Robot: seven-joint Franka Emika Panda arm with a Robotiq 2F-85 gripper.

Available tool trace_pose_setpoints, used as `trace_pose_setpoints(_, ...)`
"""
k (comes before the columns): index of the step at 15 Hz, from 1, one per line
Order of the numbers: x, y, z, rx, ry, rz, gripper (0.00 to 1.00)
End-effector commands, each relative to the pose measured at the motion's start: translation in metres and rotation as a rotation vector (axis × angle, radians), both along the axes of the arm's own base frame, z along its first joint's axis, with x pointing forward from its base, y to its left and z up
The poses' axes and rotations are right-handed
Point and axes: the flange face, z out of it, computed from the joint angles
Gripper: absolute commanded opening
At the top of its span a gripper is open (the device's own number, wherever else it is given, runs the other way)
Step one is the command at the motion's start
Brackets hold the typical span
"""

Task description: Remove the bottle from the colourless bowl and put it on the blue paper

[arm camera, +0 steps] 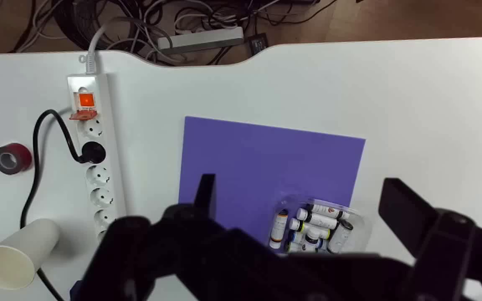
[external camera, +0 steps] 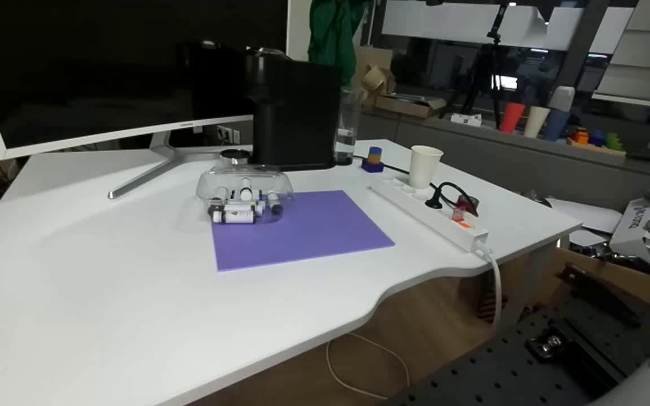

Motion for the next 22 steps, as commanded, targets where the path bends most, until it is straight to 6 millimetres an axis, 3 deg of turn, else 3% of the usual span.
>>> trace_pose_setpoints(1,0.000,0.000,0.001,0.000,0.001,0.000,1.00)
trace_pose_setpoints(19,0.000,0.000,0.000,0.000,0.001,0.000,1.00)
trace_pose_setpoints(22,0.028,-0.013,-0.001,0.039,-0.049,-0.116,1.00)
